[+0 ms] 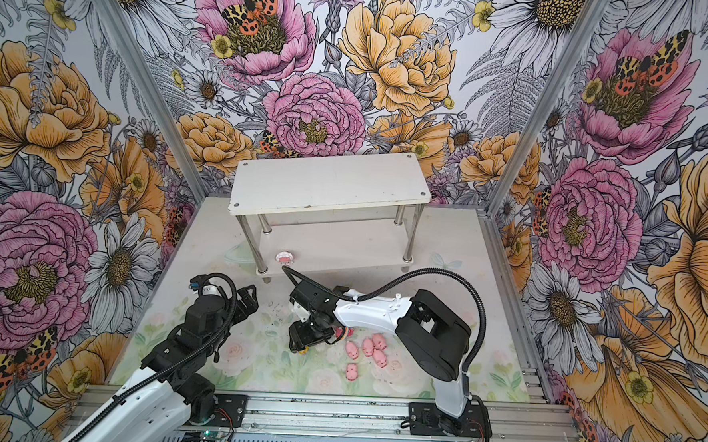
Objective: Place and organize the plastic toys onto the shelf
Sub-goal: 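Lift the flower toy off the table with the right gripper, then carry the flower toy to the lower shelf tier beside the figurine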
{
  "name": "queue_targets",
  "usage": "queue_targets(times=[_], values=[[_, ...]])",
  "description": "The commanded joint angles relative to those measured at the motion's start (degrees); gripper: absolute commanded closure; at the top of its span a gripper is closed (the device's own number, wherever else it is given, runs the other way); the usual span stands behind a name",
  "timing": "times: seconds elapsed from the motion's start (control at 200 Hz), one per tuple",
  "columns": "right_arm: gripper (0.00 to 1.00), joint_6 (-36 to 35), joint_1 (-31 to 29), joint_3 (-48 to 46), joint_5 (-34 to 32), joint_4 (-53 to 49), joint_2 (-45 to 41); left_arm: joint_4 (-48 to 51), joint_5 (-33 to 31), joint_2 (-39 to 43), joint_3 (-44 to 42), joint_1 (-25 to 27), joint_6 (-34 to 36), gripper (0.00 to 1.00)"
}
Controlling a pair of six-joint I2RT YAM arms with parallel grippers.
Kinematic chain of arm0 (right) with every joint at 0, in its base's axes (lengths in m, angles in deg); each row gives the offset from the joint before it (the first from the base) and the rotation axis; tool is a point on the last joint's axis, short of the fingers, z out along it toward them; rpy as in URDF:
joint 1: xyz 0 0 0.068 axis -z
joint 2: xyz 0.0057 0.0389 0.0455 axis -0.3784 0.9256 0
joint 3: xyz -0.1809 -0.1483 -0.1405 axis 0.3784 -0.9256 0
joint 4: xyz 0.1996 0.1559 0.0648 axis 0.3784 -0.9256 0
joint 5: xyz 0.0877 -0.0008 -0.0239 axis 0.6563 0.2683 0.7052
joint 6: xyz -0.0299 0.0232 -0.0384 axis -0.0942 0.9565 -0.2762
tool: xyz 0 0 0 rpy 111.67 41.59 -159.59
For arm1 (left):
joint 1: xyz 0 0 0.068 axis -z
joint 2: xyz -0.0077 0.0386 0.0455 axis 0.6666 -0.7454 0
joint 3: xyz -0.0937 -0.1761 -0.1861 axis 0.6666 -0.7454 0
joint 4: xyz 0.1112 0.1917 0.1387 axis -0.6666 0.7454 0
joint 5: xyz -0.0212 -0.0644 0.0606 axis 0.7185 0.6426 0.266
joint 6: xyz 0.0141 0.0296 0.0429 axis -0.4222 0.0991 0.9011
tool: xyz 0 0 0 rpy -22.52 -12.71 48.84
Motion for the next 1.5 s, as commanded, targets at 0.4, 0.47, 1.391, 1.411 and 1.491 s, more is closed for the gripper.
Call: queue_targets(times=[0.4, 0.47, 1.391, 1.411, 1.491], values=[[0.57, -6.65, -0.32, 1.56, -7.22, -1.30, -0.76, -0.40, 1.20, 0.67, -1.22, -1.36, 0.34, 0.01], [0.61, -7.42, -0.50, 1.50, -7.83, -1.50, -0.89, -0.27, 1.20, 0.67, -1.24, -1.35, 0.31, 0.01], [1.00, -59.11, 2.47, 12.48, -33.05, -11.54, -3.60, 1.36, 0.93, 0.94, -0.27, -1.60, 1.18, 0.01], [1.00, -59.97, 2.86, 13.16, -33.13, -11.50, -3.36, 1.45, 0.93, 0.97, -0.21, -1.62, 1.22, 0.01], [1.00, -62.43, 5.11, 15.66, -31.96, -11.54, -2.28, 1.72, 0.93, 0.93, -0.02, -1.66, 1.43, 0.01]])
